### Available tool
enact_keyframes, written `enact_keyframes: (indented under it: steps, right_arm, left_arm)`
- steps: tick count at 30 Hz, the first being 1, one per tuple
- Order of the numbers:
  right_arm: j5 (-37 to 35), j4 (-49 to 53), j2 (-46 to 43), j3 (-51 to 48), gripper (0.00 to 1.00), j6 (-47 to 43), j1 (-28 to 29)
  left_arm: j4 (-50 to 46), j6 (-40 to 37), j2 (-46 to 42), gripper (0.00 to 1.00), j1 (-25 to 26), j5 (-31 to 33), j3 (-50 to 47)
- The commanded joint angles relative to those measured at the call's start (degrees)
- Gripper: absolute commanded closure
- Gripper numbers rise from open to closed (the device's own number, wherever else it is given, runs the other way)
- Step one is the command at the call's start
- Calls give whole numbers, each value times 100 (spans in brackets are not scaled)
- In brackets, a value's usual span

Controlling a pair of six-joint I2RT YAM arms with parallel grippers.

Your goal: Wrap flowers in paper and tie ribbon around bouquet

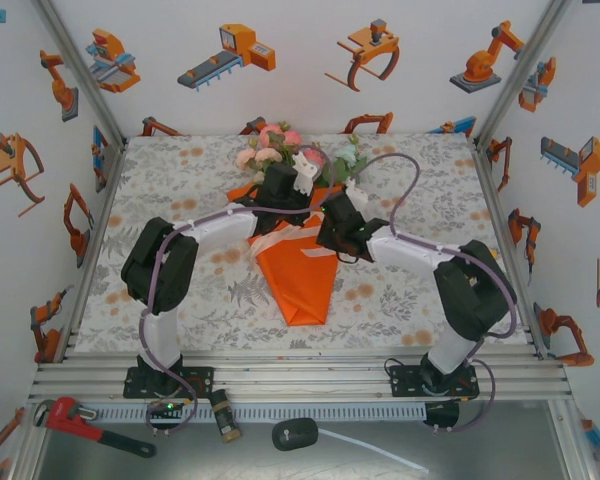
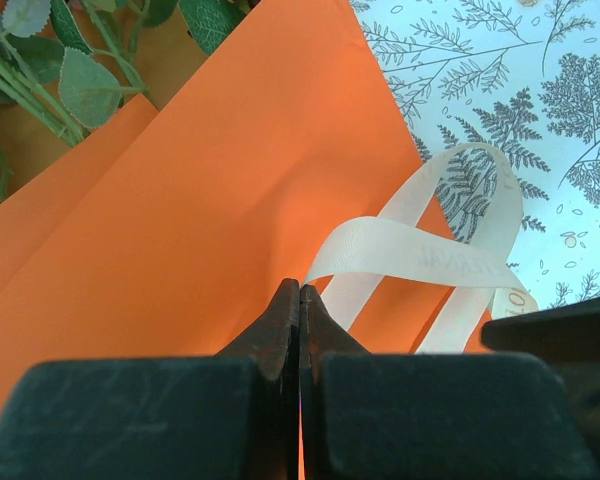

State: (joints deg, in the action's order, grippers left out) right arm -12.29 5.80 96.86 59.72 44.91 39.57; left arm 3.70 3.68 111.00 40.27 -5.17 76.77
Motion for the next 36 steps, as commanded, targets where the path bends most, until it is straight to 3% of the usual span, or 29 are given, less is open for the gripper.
enact_keyframes:
  steps: [1, 3, 7, 17, 30, 33, 34, 36]
  right_arm:
    - [688, -895, 6, -240, 45, -2224, 139]
    - [1195, -1311, -143, -489, 36, -3028, 130]
    - [1588, -1281, 26, -374, 35, -3843, 117]
    - [2277, -1275, 624, -247, 41, -3630, -202]
    - [2666, -1771, 280, -567, 99, -3045, -457]
    - [2807, -1820, -60, -601, 100, -2802, -455]
    - [2915, -1899, -252, -640, 100, -2681, -458]
    - [3092, -2165, -598, -774, 100, -2416, -459]
  left_arm:
    - [-244, 218, 118, 100, -85, -35, 179]
    - [-406, 344, 178, 100, -149, -132, 279]
    - [-356, 516, 211, 100, -195, -343, 260]
    - [-276, 669, 187, 100, -304, -545, 191]
    - [-290, 709, 247, 100, -323, -534, 259]
    - [-338, 705, 264, 100, -322, -477, 263]
    - [-335, 712, 261, 95, -326, -468, 261]
    - [-329, 722, 235, 76, -326, -437, 247]
